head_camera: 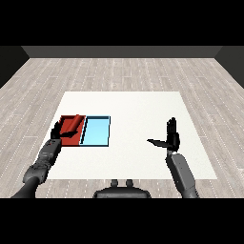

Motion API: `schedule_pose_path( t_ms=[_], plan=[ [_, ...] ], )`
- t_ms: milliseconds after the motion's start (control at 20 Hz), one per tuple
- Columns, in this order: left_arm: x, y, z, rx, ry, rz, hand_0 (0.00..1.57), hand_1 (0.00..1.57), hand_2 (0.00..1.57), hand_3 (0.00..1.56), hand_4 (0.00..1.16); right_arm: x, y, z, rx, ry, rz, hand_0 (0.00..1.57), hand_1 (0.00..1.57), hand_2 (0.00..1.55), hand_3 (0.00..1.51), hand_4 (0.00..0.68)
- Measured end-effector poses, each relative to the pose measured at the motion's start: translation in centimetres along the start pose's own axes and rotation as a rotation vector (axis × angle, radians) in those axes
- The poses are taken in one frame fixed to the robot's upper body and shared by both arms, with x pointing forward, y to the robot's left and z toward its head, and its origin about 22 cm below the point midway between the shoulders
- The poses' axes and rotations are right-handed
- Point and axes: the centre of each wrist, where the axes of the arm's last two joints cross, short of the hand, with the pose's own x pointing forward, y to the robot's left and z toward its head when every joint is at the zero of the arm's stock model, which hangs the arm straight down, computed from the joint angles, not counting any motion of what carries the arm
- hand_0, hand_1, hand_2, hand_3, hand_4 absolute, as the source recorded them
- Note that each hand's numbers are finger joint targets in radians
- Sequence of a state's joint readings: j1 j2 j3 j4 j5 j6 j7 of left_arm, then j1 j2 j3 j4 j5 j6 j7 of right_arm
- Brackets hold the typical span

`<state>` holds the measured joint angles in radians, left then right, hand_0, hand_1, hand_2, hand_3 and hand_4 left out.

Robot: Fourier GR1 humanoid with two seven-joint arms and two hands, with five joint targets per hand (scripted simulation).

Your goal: Pick the red can and put it in the red box

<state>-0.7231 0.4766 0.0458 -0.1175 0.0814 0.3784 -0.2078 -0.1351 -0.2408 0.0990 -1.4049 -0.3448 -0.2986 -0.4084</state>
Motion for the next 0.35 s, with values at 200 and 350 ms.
schedule_pose_path(
  t_ms=[200,350],
  plan=[
    [2.3,-0.7,-0.2,-0.035,-0.178,0.154,0.22,0.22,0.0,0.0,0.0,0.2,0.3,-0.1,0.037,-0.014,-0.021,0.0,0.0,0.0,0.0,0.0],
    [3.3,-0.7,-0.1,-0.089,-0.317,0.256,0.0,0.0,0.0,0.0,0.0,0.2,0.2,0.3,0.065,-0.025,-0.029,0.0,0.0,0.0,0.0,0.0]
  ],
)
